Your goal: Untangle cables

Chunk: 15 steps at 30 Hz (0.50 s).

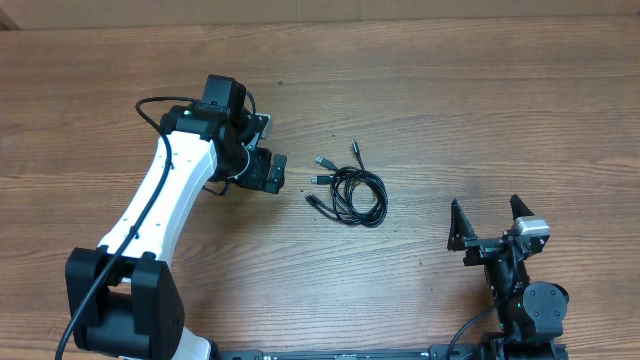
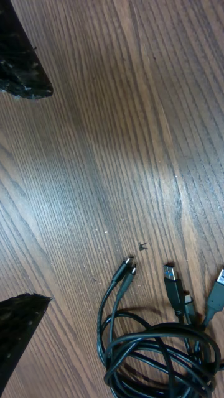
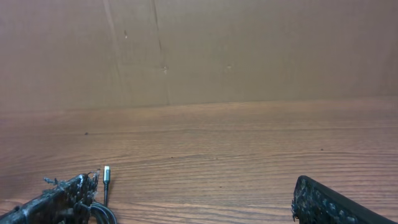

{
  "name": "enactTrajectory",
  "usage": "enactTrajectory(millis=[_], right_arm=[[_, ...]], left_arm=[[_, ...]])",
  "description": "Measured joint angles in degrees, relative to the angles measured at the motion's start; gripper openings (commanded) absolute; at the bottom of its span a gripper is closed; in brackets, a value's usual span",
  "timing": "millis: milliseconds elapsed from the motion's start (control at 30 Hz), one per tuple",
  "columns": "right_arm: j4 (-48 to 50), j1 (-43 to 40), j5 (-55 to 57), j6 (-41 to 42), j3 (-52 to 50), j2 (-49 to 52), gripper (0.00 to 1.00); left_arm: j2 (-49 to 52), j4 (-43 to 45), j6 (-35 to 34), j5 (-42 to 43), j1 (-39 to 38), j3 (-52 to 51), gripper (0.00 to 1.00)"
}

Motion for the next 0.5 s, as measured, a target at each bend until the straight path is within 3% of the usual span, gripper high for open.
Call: enactTrajectory(millis=[500], right_arm=[[0.0,0.0,0.0,0.0,0.0,0.0,1.0]], left_arm=[[0.0,-0.2,0.0,1.0,0.0,0.0,1.0]])
